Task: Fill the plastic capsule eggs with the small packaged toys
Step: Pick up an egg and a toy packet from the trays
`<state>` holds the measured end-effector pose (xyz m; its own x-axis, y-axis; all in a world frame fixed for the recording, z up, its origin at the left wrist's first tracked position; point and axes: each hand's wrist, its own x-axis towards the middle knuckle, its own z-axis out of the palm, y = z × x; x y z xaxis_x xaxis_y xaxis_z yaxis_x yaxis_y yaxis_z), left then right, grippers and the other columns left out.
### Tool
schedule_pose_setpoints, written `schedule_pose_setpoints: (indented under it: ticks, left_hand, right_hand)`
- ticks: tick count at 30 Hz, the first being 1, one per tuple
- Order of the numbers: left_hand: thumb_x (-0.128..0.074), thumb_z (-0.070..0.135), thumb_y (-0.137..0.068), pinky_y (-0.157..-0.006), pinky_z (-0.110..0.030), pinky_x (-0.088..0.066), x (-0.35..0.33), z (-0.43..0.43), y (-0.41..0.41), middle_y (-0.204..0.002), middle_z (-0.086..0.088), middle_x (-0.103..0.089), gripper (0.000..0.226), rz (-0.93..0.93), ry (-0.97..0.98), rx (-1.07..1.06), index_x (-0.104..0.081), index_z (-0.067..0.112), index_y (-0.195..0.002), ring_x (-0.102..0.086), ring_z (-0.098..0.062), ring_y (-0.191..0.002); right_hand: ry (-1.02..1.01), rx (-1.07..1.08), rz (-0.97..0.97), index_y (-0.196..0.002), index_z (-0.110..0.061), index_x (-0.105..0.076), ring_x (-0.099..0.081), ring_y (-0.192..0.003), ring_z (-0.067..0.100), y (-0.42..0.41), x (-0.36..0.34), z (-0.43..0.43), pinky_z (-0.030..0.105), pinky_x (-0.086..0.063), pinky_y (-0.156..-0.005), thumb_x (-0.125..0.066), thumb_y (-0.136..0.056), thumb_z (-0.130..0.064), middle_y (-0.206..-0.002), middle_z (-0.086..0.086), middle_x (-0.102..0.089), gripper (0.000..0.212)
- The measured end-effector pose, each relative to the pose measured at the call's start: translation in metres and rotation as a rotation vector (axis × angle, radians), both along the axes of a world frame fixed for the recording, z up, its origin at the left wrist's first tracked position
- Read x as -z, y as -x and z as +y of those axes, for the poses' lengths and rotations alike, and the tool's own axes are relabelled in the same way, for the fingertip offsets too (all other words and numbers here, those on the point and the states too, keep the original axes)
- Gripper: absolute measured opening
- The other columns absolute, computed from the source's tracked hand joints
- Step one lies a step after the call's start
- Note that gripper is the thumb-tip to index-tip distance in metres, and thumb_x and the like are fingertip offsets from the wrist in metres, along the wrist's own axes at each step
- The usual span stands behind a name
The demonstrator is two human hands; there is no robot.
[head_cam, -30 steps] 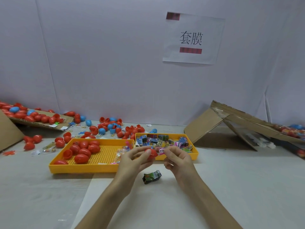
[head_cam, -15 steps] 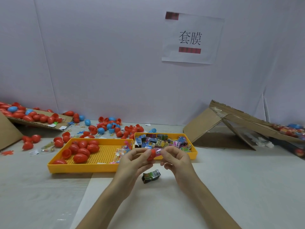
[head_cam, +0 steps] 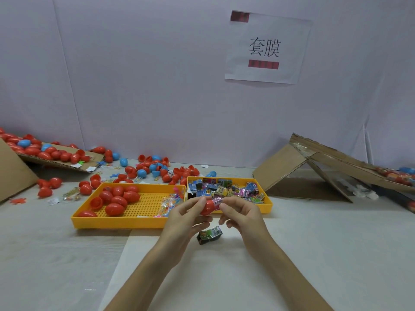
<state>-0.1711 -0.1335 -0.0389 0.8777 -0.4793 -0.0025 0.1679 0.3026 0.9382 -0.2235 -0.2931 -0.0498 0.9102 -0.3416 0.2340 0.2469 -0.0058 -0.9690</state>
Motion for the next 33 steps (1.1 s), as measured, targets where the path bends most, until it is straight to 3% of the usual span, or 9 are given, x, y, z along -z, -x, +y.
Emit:
schedule_pose_setpoints:
  ticks: [4,13,23,28,33]
  left_hand:
    - [-0.072,0.036,-0.079,-0.07,-0.02,-0.058,0.0008,0.0001,0.0004,-0.092,-0.001,-0.078,0.03,-0.029,0.001,0.013,-0.076,0.02,-0.104,-0.075,-0.016,-0.088]
    - [-0.075,0.03,-0.08,-0.074,-0.024,-0.058,0.0011,0.0032,-0.0023,-0.098,-0.01,-0.076,0.032,0.0,0.026,0.082,-0.077,0.013,-0.107,-0.075,-0.022,-0.09]
    - [-0.076,0.027,-0.079,-0.075,-0.026,-0.058,-0.0014,0.0023,-0.0008,-0.099,-0.009,-0.077,0.035,0.067,0.088,0.13,-0.076,0.022,-0.114,-0.075,-0.025,-0.09]
    - [-0.071,0.026,-0.09,-0.078,-0.026,-0.057,-0.0007,0.0024,-0.0014,-0.099,-0.013,-0.072,0.027,0.077,0.063,0.143,-0.077,0.009,-0.11,-0.073,-0.022,-0.087]
    - [-0.071,0.026,-0.089,-0.078,-0.027,-0.058,0.0005,0.0011,-0.0019,-0.103,-0.016,-0.072,0.027,0.057,0.068,0.122,-0.076,0.007,-0.108,-0.072,-0.024,-0.091]
  right_hand:
    - [0.067,0.032,-0.006,-0.098,-0.009,-0.073,-0.066,-0.065,0.017,-0.0012,0.0033,-0.0014,0.023,-0.048,-0.056,-0.074,-0.088,-0.012,-0.077,0.005,-0.074,0.011]
    - [0.057,0.057,-0.043,-0.087,-0.017,-0.076,-0.063,-0.06,0.014,-0.0004,0.0014,-0.001,0.022,-0.049,-0.056,-0.079,-0.082,-0.007,-0.072,0.005,-0.072,0.011]
    - [0.066,0.041,-0.089,-0.079,-0.026,-0.078,-0.064,-0.059,0.016,0.0043,-0.0044,-0.0001,0.025,-0.052,-0.059,-0.082,-0.068,-0.028,-0.07,0.006,-0.072,0.012]
    - [0.009,-0.007,-0.062,-0.08,-0.023,-0.079,-0.063,-0.06,0.017,0.0035,-0.0033,-0.0008,0.027,-0.052,-0.062,-0.083,-0.066,-0.027,-0.071,0.006,-0.071,0.015]
    - [0.034,0.017,-0.08,-0.08,-0.021,-0.078,-0.064,-0.06,0.016,0.0042,-0.0031,-0.0008,0.025,-0.052,-0.061,-0.083,-0.066,-0.027,-0.072,0.008,-0.072,0.015]
